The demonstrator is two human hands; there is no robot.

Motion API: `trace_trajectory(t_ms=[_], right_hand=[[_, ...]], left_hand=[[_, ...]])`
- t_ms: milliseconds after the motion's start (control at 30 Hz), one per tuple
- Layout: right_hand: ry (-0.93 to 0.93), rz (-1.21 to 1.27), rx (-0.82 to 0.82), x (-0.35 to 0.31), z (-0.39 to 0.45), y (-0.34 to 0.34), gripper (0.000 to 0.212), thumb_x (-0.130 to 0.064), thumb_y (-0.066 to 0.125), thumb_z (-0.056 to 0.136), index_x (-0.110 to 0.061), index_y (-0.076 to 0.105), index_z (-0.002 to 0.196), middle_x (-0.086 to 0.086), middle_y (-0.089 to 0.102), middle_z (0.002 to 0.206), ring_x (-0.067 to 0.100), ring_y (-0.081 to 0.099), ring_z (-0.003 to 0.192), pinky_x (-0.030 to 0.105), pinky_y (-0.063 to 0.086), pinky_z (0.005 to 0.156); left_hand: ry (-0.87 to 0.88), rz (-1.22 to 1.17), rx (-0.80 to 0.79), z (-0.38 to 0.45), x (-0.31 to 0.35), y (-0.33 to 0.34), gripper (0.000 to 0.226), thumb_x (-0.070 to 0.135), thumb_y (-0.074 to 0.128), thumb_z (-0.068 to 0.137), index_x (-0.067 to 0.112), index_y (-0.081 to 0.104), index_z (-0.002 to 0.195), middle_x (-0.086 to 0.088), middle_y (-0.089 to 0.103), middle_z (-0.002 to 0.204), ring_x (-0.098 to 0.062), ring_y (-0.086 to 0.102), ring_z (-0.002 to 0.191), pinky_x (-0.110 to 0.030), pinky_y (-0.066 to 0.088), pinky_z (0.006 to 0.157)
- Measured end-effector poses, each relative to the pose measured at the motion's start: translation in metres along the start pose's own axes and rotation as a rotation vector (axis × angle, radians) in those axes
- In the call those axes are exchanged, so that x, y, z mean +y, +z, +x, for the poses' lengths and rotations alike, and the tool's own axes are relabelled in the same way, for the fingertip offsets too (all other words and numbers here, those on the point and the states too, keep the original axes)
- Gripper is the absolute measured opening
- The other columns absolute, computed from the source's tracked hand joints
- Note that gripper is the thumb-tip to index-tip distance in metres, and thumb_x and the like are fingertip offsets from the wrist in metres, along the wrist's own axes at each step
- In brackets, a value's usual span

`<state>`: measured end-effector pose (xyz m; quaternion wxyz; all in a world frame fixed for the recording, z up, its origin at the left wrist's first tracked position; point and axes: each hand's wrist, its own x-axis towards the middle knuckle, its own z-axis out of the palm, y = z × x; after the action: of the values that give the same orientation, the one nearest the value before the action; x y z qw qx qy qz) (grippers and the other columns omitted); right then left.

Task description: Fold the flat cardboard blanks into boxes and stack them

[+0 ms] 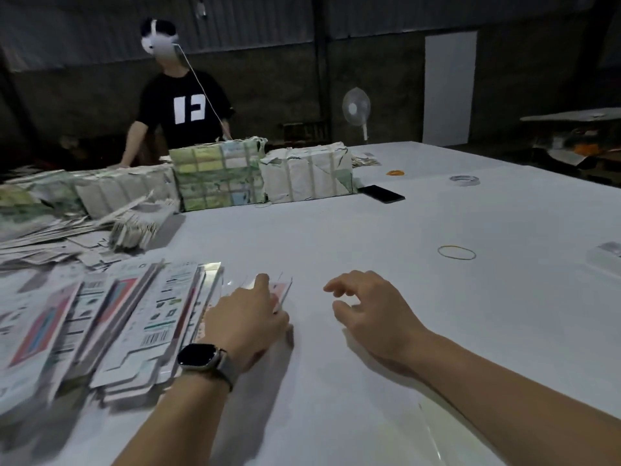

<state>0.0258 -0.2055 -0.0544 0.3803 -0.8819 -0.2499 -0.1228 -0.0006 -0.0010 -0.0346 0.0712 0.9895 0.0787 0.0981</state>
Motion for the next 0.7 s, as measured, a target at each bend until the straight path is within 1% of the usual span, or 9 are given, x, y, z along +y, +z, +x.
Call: trace_trajectory(t_ms=[133,267,300,367,433,500,567,633,700], right_hand=[[0.007,0.042,0.01,-0.002,-0.001,0.002,0.027,-0.021,0.059,0.092,-0.031,0.066,0.115,-0.022,0.06,0.099,0.002,0.049,0.102,0.028,0.047,0.091],[0.043,0.135,0.049,-0.001,-0.001,0.001,0.026,-0.025,0.058,0.093,-0.034,0.064,0.116,-0.019,0.063,0.097,0.001,0.055,0.098,0.026,0.045,0.089],[0.061,0.186,0.05,-0.002,0.0,0.001,0.026,-0.029,0.058,0.093,-0.035,0.063,0.118,-0.019,0.064,0.095,0.002,0.057,0.097,0.028,0.047,0.089],[0.106,0.337,0.047,-0.006,0.001,0.002,0.033,-0.041,0.056,0.087,-0.04,0.06,0.119,-0.019,0.064,0.092,0.003,0.059,0.092,0.034,0.051,0.089],[0.143,0.49,0.039,-0.009,0.003,0.002,0.038,-0.051,0.054,0.081,-0.053,0.053,0.12,-0.023,0.063,0.096,0.0,0.059,0.094,0.033,0.052,0.087],[0.154,0.602,0.035,-0.012,0.006,0.0,0.044,-0.054,0.052,0.082,-0.055,0.048,0.126,-0.022,0.066,0.101,0.001,0.062,0.099,0.033,0.05,0.089],[0.12,0.672,0.033,-0.014,0.007,-0.003,0.043,-0.048,0.049,0.088,-0.044,0.053,0.131,-0.016,0.071,0.109,0.009,0.066,0.104,0.038,0.055,0.09],[0.069,0.769,0.031,-0.015,0.006,-0.005,0.035,-0.038,0.047,0.095,-0.036,0.059,0.129,-0.01,0.072,0.116,0.015,0.069,0.107,0.037,0.058,0.089],[0.046,0.847,0.006,-0.017,0.002,-0.004,0.032,-0.032,0.045,0.103,-0.032,0.057,0.133,-0.008,0.07,0.122,0.015,0.068,0.111,0.033,0.057,0.089]], left_hand=[[0.078,-0.058,0.031,-0.002,0.003,-0.009,0.041,0.038,0.035,0.103,0.031,0.033,0.143,-0.008,0.061,0.097,-0.034,0.059,0.09,-0.038,0.039,0.07],[0.131,-0.191,0.165,-0.003,0.0,-0.031,0.053,0.01,0.04,0.098,0.031,0.032,0.145,-0.001,0.054,0.068,-0.022,0.051,0.063,-0.039,0.038,0.058],[0.137,-0.221,0.209,-0.003,0.0,-0.037,0.054,0.006,0.042,0.097,0.031,0.033,0.144,-0.002,0.059,0.069,-0.021,0.053,0.062,-0.04,0.042,0.056],[0.141,-0.355,0.307,-0.005,0.006,-0.045,0.052,0.004,0.043,0.099,0.035,0.033,0.14,-0.004,0.069,0.089,-0.021,0.063,0.066,-0.042,0.055,0.056],[0.174,-0.586,0.36,-0.009,0.017,-0.047,0.054,0.006,0.043,0.101,0.04,0.03,0.14,0.005,0.067,0.105,-0.01,0.067,0.068,-0.023,0.055,0.048],[0.184,-0.906,0.303,-0.013,0.031,-0.045,0.057,0.009,0.044,0.103,0.048,0.028,0.14,0.015,0.065,0.107,-0.011,0.072,0.072,-0.019,0.055,0.048],[0.131,-1.182,0.19,-0.018,0.045,-0.035,0.054,0.006,0.042,0.103,0.047,0.035,0.138,0.005,0.064,0.109,-0.012,0.075,0.08,-0.028,0.059,0.055],[0.076,-1.269,0.12,-0.021,0.056,-0.024,0.047,0.003,0.042,0.103,0.041,0.045,0.131,-0.004,0.064,0.11,-0.014,0.075,0.08,-0.029,0.06,0.059],[0.046,-1.323,0.034,-0.022,0.062,-0.015,0.039,0.008,0.046,0.103,0.039,0.051,0.128,-0.004,0.066,0.113,-0.009,0.075,0.082,-0.023,0.058,0.06]])
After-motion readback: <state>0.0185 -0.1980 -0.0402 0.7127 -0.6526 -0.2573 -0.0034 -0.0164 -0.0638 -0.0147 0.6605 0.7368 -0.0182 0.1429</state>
